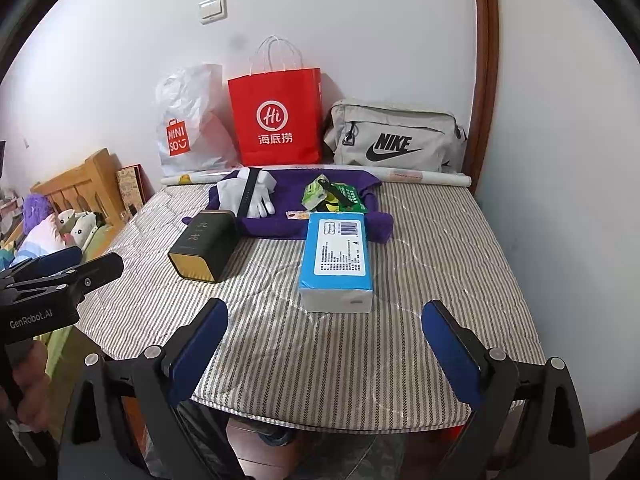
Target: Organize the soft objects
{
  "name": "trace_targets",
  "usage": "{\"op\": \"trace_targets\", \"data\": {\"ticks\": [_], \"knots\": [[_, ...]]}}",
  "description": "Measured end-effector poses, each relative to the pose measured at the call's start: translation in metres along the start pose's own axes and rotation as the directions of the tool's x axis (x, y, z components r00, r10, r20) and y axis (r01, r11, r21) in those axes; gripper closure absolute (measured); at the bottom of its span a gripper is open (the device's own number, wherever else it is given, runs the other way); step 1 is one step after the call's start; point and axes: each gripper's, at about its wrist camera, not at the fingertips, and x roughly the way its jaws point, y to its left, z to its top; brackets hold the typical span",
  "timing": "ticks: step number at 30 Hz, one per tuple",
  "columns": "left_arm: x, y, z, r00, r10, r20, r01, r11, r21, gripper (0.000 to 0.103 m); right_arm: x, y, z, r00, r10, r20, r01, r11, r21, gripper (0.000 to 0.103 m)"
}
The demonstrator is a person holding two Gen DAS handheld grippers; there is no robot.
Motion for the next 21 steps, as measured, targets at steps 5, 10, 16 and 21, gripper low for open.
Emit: {"op": "trace_targets", "data": {"ticks": [5,10,16,21], "knots": [[-0.0012,0.0004,0.0003,1.000,-0.001,0.002,0.001,1.000,-0.002,0.010,-0.0011,0.0005,0.0001,1.000,0.005,0.002,-0.005,1.000,-0.002,0.006],[-0.0019,0.0004,0.0000,1.000,-0.005,0.003,0.005,1.000,-0.002,0.010,-0.0021,0.0004,0.0004,1.000,0.007,0.004,-0.007,1.000,-0.001,0.006],[-0.0017,0.0006,-0.0001,1.000,-0.005,0.003,0.005,1.000,-0.003,0.010,-0.0020,0.0010,0.0003,1.000,0.008,0.003,-0.008,1.000,0.004,0.006],[-0.0005,0.0017,0.0001,1.000,-0.002,0.001,0.002,1.000,-0.005,0.010,0.0001,0.0009,0.0006,1.000,0.008,-0.002,-0.008,1.000,0.004,0.006]]}}
